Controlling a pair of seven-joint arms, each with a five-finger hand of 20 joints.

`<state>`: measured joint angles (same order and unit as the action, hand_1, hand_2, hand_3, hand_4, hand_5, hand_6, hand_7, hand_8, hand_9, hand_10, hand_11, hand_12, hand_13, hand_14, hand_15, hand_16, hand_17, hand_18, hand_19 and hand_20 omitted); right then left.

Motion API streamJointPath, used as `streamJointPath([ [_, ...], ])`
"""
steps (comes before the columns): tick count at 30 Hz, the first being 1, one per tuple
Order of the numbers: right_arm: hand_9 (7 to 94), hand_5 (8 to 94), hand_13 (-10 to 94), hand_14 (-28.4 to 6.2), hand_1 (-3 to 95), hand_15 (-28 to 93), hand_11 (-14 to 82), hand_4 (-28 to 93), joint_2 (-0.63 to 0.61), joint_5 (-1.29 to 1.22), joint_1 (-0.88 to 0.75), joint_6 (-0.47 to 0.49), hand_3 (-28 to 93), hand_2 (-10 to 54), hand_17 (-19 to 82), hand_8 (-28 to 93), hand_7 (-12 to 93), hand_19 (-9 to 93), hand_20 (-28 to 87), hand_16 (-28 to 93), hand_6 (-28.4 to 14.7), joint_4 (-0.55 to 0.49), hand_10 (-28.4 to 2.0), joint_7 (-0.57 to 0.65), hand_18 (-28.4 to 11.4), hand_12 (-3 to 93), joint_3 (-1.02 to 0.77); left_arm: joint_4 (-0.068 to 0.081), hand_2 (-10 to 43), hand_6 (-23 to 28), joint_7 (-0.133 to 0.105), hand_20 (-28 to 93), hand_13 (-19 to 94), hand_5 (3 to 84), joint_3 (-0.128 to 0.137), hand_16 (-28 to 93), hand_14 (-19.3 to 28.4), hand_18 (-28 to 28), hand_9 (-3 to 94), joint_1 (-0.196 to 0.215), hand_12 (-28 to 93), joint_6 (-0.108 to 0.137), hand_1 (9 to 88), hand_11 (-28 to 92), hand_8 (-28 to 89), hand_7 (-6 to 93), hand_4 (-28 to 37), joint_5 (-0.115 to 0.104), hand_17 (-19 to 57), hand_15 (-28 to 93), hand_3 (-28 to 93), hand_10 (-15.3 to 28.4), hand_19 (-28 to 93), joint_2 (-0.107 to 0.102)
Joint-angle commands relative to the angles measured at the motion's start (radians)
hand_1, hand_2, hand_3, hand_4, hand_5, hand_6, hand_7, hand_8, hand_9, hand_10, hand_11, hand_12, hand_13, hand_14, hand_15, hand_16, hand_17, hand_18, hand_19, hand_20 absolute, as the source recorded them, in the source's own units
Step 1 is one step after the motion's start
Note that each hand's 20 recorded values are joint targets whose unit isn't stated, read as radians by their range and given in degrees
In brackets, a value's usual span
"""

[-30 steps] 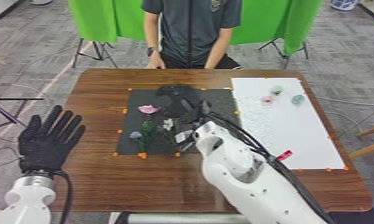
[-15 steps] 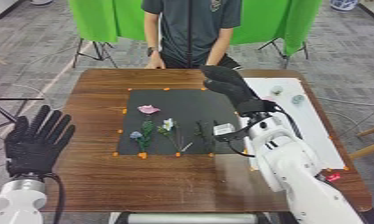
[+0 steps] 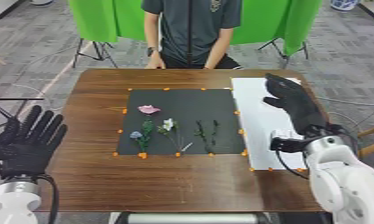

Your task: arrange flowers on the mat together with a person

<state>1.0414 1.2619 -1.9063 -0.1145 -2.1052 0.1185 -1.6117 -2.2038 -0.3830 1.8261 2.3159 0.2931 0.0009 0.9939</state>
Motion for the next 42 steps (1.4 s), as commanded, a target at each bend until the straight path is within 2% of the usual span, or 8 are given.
streamJointPath([
  [1,35.7,36.1,26,-8.3,15.2,10,5.8,-26,-0.023,-0.007,-0.077,-0.059,78,11.9,12,-11,12,39,6,5,-3.7,-0.006,-11.5,-0.034,-14.6,8.4,-0.053,-0.01,14.4,5.9,-0.012,10,31,43.9,0.016,-5,13.3,11.0,41.3,0.028,7,-0.005,27.9,19,-12,13.9,-28.3,0.003,-2.4,25,72,13.8,24,0.011],
  [27,35.3,36.3,26,-8.3,13.9,10,5.5,-27,-0.015,-0.032,-0.117,-0.04,77,13.1,12,-10,11,38,8,6,-4.0,-0.019,-11.4,-0.049,-15.2,8.1,-0.086,-0.003,14.3,6.0,-0.003,10,31,44.1,0.012,-6,13.4,9.8,41.3,0.007,7,-0.013,28.0,19,-12,13.8,-28.3,0.004,-1.7,25,72,13.9,22,0.002],
  [42,35.2,36.5,26,-8.8,14.2,10,5.4,-27,0.018,-0.003,-0.161,0.028,77,13.3,12,-10,11,38,8,7,-4.0,-0.038,-11.5,-0.053,-15.5,8.2,-0.143,-0.004,14.3,6.0,-0.006,10,31,44.0,0.009,-6,13.5,9.8,41.3,0.006,7,-0.016,28.1,19,-12,13.9,-28.3,0.002,-1.8,25,72,13.9,23,0.004],
])
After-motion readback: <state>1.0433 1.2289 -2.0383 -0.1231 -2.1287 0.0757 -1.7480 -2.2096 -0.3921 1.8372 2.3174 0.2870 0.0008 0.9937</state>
